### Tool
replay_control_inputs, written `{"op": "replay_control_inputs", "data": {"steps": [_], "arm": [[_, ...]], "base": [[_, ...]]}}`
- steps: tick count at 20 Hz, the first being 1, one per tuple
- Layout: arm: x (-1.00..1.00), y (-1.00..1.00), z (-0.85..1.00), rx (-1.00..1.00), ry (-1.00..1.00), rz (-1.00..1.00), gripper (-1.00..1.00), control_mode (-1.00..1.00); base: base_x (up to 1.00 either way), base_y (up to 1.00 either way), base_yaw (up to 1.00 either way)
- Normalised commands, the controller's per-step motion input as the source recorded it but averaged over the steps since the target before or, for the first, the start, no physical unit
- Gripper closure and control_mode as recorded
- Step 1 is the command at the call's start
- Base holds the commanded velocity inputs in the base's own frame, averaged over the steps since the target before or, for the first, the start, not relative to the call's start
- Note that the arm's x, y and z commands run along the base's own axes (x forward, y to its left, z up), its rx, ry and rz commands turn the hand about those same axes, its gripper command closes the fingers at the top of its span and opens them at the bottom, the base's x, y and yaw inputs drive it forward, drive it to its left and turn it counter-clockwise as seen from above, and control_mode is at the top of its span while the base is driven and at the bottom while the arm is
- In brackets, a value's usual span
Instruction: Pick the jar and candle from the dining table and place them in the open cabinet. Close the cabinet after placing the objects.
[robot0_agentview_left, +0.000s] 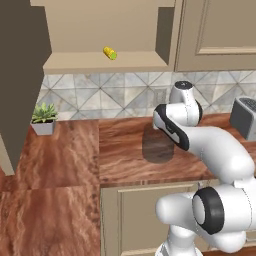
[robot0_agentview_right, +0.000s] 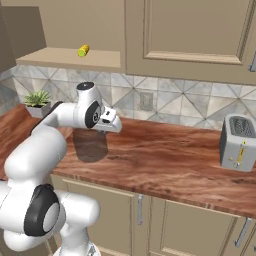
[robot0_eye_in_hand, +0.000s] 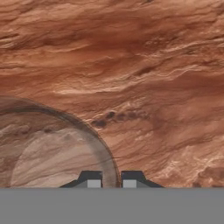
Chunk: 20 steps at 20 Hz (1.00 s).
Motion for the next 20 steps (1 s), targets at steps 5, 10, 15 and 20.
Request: {"op": "replay_control_inputs", "data": {"steps": [5, 10, 15, 20], "arm": [[0.00, 0.18, 0.01, 0.00, -0.02, 0.00, 1.00, -1.00], [-0.01, 0.40, 0.11, 0.00, -0.04, 0.02, 1.00, -1.00], [-0.06, 0.30, 0.45, 0.00, -0.07, 0.05, 1.00, -1.00], [-0.14, 0.20, 0.55, 0.00, -0.10, 0.06, 1.00, -1.00]], "base": [[0.00, 0.03, 0.00], [0.00, 0.00, 0.00], [0.00, 0.00, 0.00], [0.00, 0.00, 0.00]]}}
